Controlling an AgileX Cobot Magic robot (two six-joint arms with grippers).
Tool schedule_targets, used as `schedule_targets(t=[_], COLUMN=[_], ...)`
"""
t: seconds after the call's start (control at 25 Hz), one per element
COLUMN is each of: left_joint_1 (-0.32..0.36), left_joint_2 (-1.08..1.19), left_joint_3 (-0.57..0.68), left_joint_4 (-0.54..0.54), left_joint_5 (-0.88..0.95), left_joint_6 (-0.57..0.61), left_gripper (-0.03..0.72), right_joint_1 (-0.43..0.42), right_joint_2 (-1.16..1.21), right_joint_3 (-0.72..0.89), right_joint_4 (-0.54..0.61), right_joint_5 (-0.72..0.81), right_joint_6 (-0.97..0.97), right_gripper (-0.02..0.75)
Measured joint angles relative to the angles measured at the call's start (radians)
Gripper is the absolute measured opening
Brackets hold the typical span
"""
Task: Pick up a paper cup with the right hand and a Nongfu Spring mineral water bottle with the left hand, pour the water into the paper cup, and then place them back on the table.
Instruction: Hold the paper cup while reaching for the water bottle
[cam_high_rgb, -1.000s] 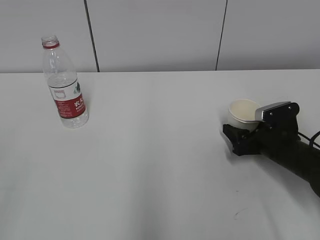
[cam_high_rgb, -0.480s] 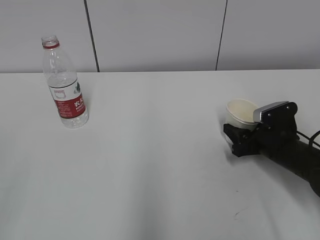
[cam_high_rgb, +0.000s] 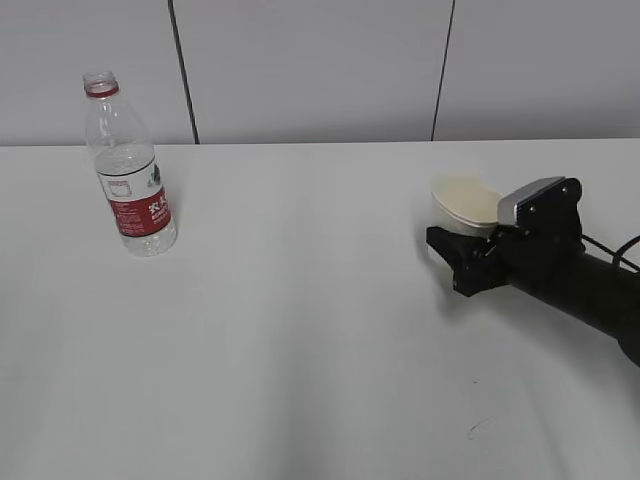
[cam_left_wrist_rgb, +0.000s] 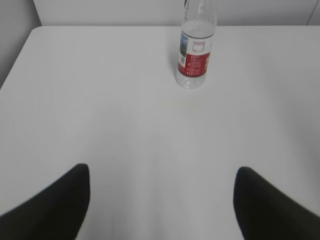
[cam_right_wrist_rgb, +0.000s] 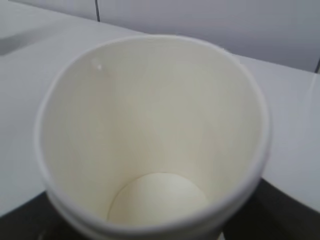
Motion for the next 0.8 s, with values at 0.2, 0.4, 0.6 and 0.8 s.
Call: schedule_targets(t=[0.2,0.4,0.6,0.8], left_joint_1=[0.0,0.0,0.0,0.0], left_joint_2=[0.134,0.333,0.54,0.725], left_joint_3=[-0.043,-0.043,-0.021,0.062], left_joint_4=[0.0,0.0,0.0,-0.03], left_joint_5=[-0.174,-0.442,-0.775,-1.082], left_joint_6=[0.002,0.031,0.034,0.036], left_gripper=[0.529,0.529,0.529,0.529], right_joint_1=[0.021,0.095,0.163,0.195], right_joint_2=[-0.023,-0.025,-0.029,-0.029], right_joint_3=[-0.038,-0.077,-0.121,-0.159], right_joint_4=[-0.054,-0.067,-0.069,-0.069], right_joint_5=[0.0,0.0,0.006,0.05], right_joint_6=[0.039,0.057,0.067,0.133], right_gripper=[0.47,0.47,0.47,0.47])
